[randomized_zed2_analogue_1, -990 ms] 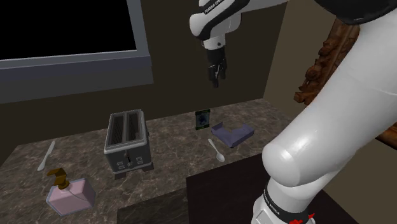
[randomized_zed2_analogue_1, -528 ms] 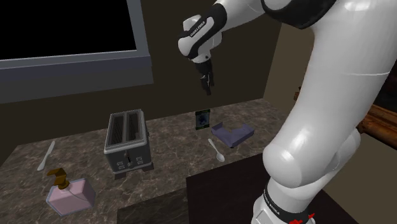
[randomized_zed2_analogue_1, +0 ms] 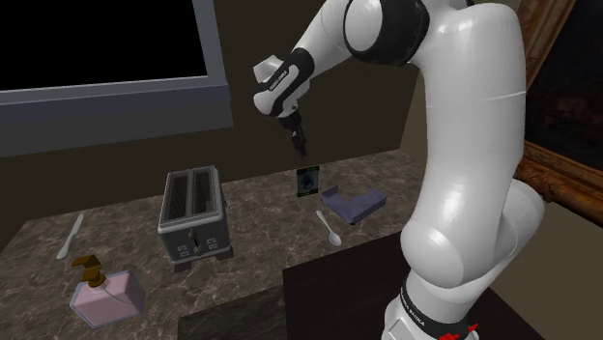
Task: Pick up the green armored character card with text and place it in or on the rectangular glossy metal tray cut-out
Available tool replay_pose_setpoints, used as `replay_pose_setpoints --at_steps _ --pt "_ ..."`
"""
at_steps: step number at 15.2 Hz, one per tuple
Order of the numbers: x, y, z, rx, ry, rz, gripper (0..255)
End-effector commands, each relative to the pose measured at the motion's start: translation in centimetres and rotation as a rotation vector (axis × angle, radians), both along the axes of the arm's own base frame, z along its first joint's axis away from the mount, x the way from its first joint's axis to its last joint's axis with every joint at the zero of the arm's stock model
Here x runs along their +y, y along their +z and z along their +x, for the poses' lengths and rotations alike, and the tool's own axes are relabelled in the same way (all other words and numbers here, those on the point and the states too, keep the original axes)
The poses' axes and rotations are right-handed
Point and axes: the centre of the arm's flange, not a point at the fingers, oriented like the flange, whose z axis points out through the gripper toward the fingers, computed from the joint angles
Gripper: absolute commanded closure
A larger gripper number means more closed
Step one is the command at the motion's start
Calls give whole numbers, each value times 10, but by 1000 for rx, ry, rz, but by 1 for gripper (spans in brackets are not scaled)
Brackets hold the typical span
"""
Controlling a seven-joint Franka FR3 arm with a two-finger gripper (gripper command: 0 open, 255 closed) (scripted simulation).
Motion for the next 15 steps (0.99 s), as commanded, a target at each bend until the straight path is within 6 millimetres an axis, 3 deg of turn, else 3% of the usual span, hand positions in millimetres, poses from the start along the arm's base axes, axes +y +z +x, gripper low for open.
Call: replay_pose_setpoints --at_steps 1,7,8,15 --pt "10 -24 12 17 70 -23 0" --pt "50 -93 40 65 274 -88 0" --pt "52 -97 41 68 285 -92 0" --pt "34 -132 41 68 285 -92 0"
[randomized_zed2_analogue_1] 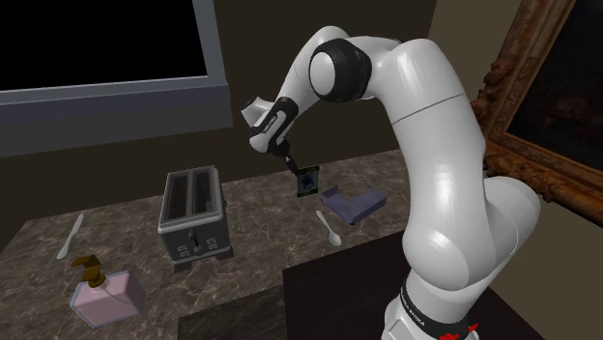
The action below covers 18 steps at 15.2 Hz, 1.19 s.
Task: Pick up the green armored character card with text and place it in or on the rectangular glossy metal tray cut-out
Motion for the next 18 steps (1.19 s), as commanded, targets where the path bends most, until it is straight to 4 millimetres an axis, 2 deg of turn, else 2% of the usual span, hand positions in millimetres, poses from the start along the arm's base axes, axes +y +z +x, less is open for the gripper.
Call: replay_pose_setpoints --at_steps 1,8,9,18 --pt "-2 -7 0 0 0 0 0" --pt "-2 -7 0 0 0 0 0" --pt "-2 -7 0 0 0 0 255" --pt "-2 -7 0 0 0 0 255"
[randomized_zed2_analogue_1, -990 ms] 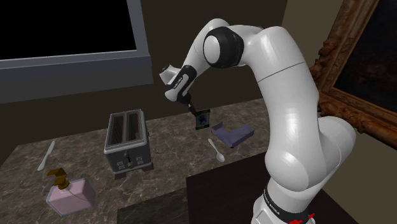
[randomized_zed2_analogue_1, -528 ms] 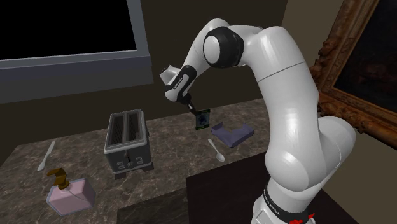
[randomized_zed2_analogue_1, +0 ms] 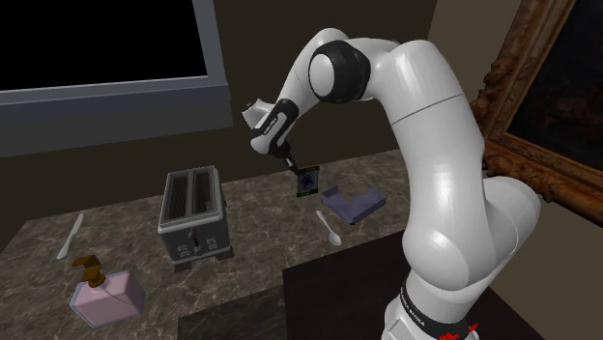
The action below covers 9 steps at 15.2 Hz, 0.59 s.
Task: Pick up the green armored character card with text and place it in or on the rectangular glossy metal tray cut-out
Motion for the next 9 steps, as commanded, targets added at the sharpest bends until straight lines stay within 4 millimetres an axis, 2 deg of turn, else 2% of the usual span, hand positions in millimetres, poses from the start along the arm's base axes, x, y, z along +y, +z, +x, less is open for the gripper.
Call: replay_pose_setpoints --at_steps 1,9 --pt "0 5 0 1 0 0 255" --pt "0 47 0 1 0 0 255"
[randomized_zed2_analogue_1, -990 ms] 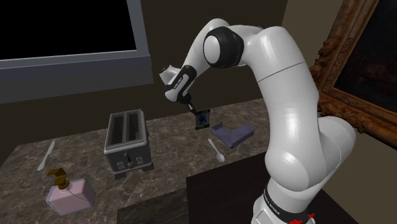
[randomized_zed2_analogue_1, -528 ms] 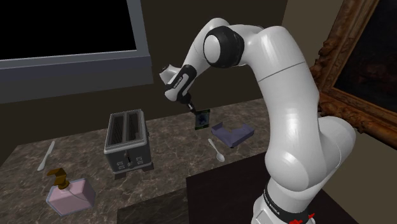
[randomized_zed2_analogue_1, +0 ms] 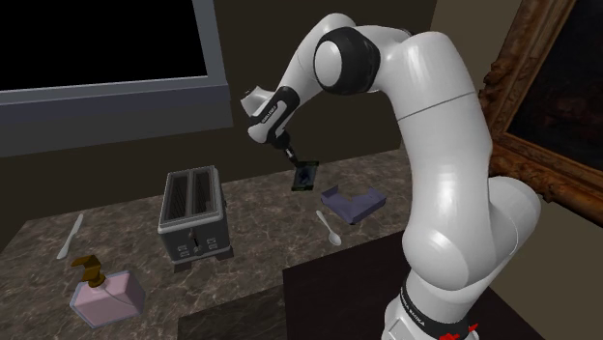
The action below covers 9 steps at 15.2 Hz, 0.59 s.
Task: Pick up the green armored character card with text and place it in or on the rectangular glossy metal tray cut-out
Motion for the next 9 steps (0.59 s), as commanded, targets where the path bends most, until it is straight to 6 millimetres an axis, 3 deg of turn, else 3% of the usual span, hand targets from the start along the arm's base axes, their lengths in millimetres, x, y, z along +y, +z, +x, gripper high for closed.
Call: replay_pose_setpoints --at_steps 1,9 --pt "0 11 1 0 0 0 255" --pt "0 53 1 0 0 0 255"
